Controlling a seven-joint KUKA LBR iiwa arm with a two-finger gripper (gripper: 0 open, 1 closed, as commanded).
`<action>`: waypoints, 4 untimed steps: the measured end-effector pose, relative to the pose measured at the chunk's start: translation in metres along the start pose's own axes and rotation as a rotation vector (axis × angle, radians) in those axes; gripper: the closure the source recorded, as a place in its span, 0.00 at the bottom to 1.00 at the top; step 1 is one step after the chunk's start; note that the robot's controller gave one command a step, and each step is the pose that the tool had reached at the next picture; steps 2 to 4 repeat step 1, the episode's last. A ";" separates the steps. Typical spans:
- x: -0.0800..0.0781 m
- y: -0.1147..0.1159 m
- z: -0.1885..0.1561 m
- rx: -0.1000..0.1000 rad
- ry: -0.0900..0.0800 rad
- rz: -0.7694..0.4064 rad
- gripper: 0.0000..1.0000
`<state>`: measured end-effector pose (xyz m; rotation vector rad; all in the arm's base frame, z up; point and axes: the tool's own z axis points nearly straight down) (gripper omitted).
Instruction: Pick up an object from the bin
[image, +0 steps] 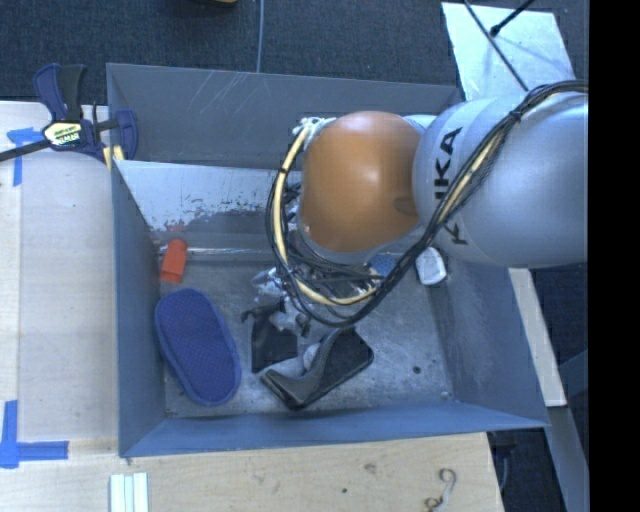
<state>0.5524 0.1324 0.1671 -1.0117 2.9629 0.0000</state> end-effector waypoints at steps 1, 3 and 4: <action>-0.003 0.009 -0.050 0.000 0.001 0.003 1.00; -0.003 0.009 -0.050 0.000 0.001 0.003 1.00; -0.003 0.009 -0.050 0.000 0.001 0.003 1.00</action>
Offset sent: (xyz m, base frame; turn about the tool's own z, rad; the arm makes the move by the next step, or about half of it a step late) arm -0.0059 0.0086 0.0464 0.0026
